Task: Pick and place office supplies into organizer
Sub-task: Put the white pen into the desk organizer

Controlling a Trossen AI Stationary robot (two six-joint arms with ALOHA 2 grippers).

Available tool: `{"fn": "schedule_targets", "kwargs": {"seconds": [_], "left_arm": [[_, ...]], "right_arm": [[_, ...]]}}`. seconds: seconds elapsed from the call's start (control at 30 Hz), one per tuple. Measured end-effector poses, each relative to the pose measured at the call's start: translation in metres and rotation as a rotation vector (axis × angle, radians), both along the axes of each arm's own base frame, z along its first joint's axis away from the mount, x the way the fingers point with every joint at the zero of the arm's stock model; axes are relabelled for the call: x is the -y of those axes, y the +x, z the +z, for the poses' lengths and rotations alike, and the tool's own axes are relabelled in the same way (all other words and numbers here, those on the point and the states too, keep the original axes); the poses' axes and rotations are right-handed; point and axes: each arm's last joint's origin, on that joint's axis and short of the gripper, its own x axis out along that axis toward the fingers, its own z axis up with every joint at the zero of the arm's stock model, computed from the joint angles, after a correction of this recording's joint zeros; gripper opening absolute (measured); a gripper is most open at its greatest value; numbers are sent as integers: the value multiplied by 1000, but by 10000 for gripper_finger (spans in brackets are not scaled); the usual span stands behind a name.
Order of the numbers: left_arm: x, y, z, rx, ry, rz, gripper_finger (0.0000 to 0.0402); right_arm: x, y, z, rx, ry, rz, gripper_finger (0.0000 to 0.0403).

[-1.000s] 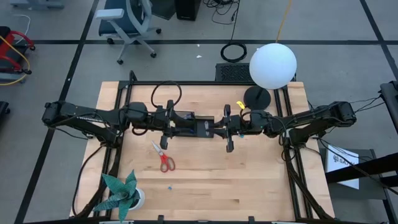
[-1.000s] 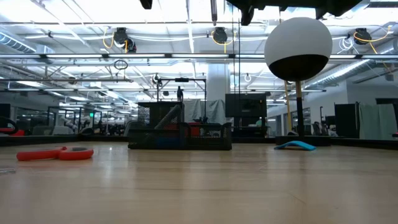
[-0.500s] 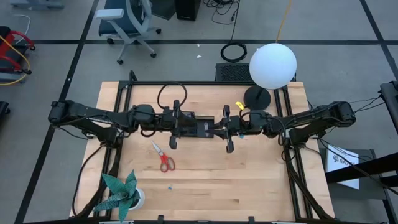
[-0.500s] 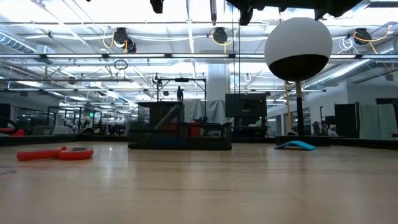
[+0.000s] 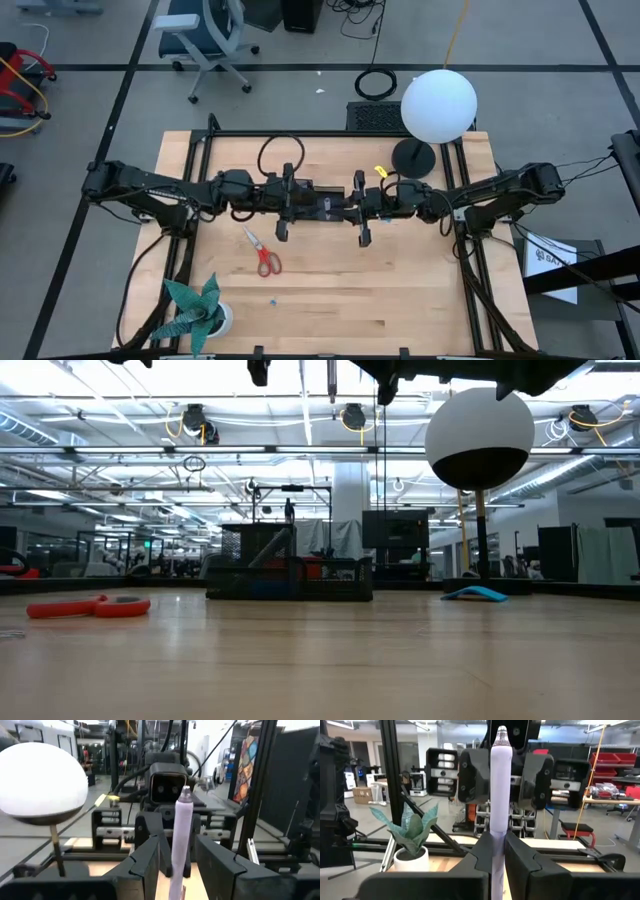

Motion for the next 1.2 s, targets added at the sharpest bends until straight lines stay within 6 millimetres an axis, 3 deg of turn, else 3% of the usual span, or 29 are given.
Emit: {"fn": "schedule_targets", "kwargs": {"seconds": [0.43, 0.9, 1.0, 1.13, 1.2], "left_arm": [[2, 17, -10, 59, -23, -10, 132], [2, 19, -12, 62, -31, -21, 130], [2, 19, -12, 65, -20, -20, 109], [3, 19, -13, 62, 32, -32, 39], [3, 19, -13, 62, 49, -43, 35]], "right_arm": [[0, 4, -3, 19, -11, 19, 17], [0, 4, -3, 20, -11, 19, 17], [0, 4, -3, 19, -11, 19, 17], [0, 4, -3, 19, -11, 22, 17], [0, 4, -3, 18, -12, 22, 17]]}}
